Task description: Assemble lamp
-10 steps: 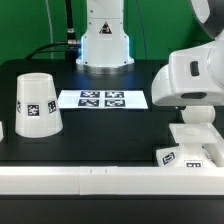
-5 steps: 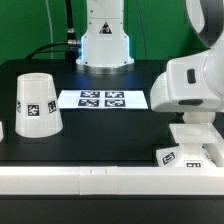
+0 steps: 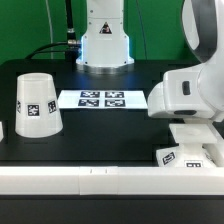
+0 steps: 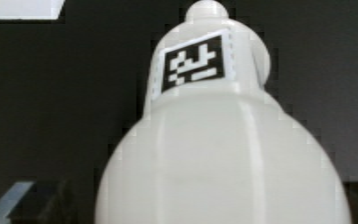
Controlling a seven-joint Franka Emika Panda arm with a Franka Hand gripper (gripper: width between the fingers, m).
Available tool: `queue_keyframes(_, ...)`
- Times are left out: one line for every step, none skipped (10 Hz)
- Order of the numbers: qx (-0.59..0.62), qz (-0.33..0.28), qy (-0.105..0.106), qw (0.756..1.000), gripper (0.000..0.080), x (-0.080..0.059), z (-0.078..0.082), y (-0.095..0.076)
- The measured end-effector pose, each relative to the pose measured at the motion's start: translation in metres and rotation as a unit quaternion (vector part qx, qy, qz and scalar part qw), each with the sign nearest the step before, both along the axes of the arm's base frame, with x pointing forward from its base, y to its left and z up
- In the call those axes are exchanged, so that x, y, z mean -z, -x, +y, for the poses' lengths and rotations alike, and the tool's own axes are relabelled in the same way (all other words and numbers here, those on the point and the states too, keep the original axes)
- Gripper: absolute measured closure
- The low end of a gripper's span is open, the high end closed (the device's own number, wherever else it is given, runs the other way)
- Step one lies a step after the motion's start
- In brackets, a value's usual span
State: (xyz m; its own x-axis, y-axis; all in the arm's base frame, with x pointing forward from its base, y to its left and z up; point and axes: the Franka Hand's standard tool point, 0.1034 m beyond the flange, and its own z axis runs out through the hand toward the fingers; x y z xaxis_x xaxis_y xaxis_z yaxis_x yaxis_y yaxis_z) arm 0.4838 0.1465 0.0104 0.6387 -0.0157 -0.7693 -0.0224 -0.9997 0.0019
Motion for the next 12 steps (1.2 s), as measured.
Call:
queue_keyframes(-0.001,0.004,0.001,1.0,0.01,0.002,0.0,0.004)
queue_keyframes(-0.001,0.003,0.0,1.0,0.01,0.003,0.0,0.004)
queue_keyframes(0.0,0.002,0.0,1.0,0.021,0.002,-0.001,0.003)
queue_keyframes(0.0,0.002,0.0,1.0,0.0226,0.002,-0.001,0.003)
queue_keyframes(0.0,0.002,0.0,1.0,0.0226,0.002,-0.001,0.003)
queue_keyframes(0.0,0.002,0.0,1.0,0.0226,0.002,-0.001,0.003)
queue_keyframes(0.0,0.001,-0.001,1.0,0.0225,0.002,-0.001,0.002)
queue_keyframes(-0.004,-0.002,-0.006,1.0,0.0225,-0.003,-0.002,0.0)
queue_keyframes(-0.011,-0.009,-0.016,1.0,0.0225,-0.012,-0.005,-0.006)
queue_keyframes(-0.022,-0.016,-0.029,0.999,0.0225,-0.028,-0.009,-0.013)
queue_keyframes(-0.034,-0.015,-0.046,0.998,0.0225,-0.05,-0.014,-0.02)
queue_keyframes(-0.04,-0.022,-0.058,0.997,0.0225,-0.073,-0.02,-0.034)
